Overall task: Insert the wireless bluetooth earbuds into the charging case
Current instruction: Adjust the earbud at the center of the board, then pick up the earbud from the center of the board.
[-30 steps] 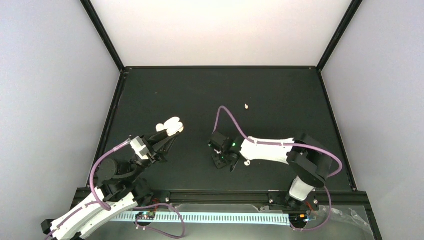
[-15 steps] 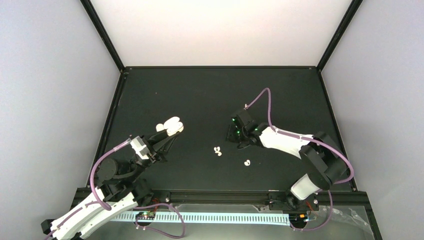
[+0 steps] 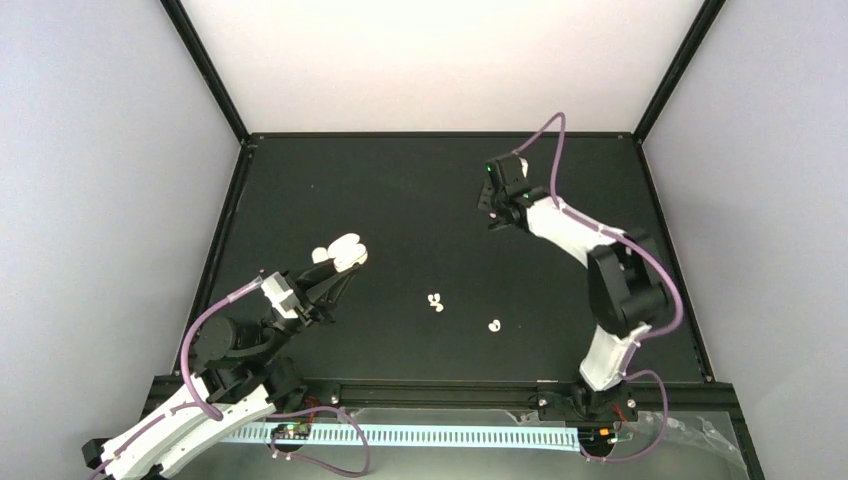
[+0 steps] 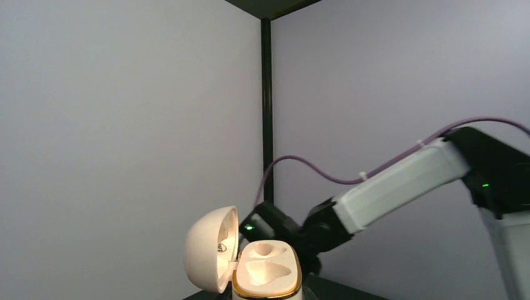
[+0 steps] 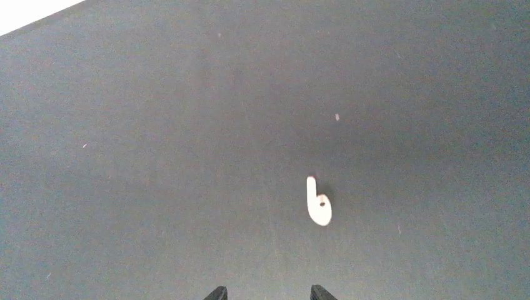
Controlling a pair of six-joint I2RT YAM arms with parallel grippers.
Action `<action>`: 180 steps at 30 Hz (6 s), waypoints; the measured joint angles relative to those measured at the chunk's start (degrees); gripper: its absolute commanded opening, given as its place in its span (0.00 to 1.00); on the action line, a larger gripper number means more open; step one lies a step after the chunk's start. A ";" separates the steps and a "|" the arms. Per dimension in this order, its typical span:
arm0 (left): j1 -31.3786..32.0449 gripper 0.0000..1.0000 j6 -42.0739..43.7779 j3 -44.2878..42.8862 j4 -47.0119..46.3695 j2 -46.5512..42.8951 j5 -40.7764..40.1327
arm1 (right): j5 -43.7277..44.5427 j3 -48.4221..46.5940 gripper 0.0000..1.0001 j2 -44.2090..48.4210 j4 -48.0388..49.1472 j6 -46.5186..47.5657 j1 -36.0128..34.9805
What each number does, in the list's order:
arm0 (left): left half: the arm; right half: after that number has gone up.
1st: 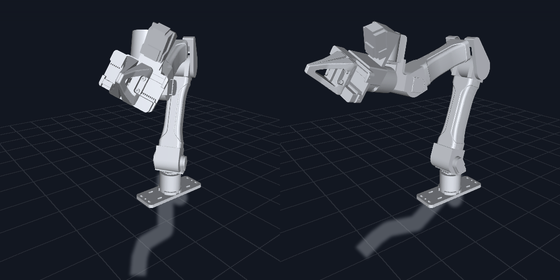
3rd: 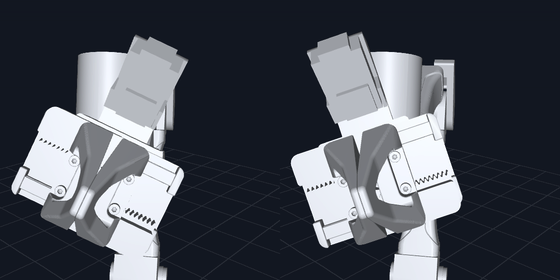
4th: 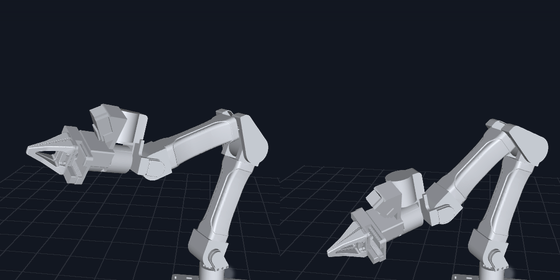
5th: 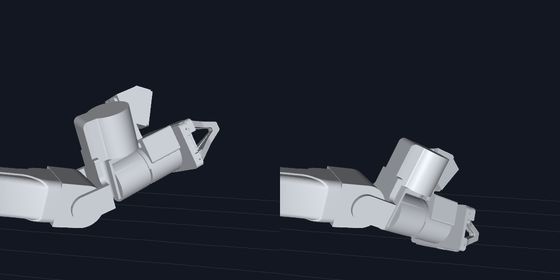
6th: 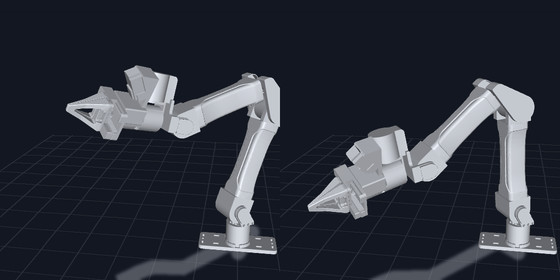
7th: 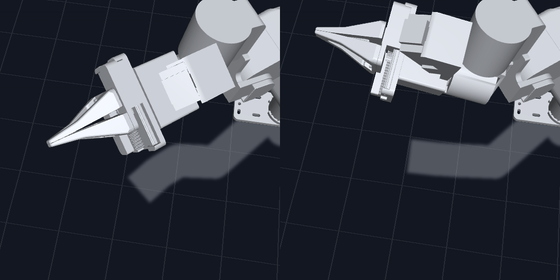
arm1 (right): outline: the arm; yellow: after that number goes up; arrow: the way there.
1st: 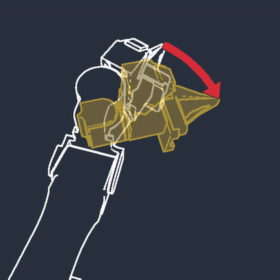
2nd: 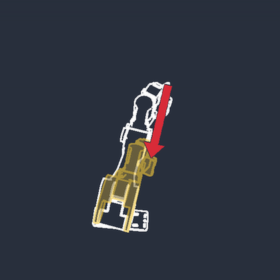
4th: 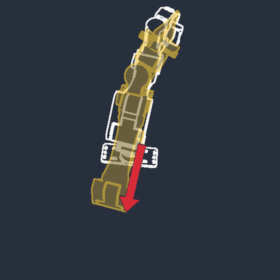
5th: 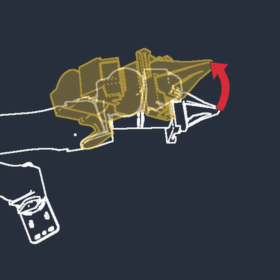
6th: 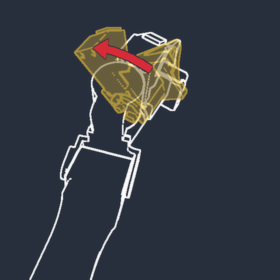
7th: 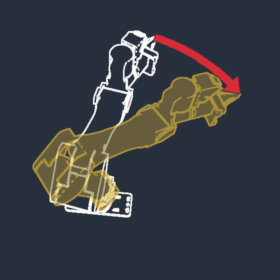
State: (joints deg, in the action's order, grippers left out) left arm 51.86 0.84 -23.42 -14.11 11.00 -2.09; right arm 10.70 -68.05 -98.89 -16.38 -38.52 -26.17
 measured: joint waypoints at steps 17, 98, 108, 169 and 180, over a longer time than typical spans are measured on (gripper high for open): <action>0.00 0.02 0.00 0.00 0.17 2.19 0.46 | 1.16 -27.30 0.34 -24.68 -13.38 10.14 6.27; 0.00 0.01 -1.42 0.00 0.35 1.51 5.11 | -11.17 21.92 0.05 7.02 -0.85 6.05 -17.31; 0.00 0.02 -1.38 0.00 0.37 2.54 5.09 | -11.82 19.74 0.05 4.20 1.42 6.49 -13.40; 0.00 0.01 -0.55 -0.02 0.81 0.61 4.83 | -0.13 -10.34 0.29 -15.56 -22.97 3.56 -18.12; 0.00 0.02 -0.94 -0.22 0.83 0.59 4.87 | -0.31 -10.91 0.24 -15.72 -23.67 3.39 -18.12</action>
State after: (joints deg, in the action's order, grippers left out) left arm 51.86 -0.10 -23.64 -13.28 11.60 2.79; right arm 10.39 -78.96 -114.61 -40.05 -35.14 -44.29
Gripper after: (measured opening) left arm 0.200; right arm 0.245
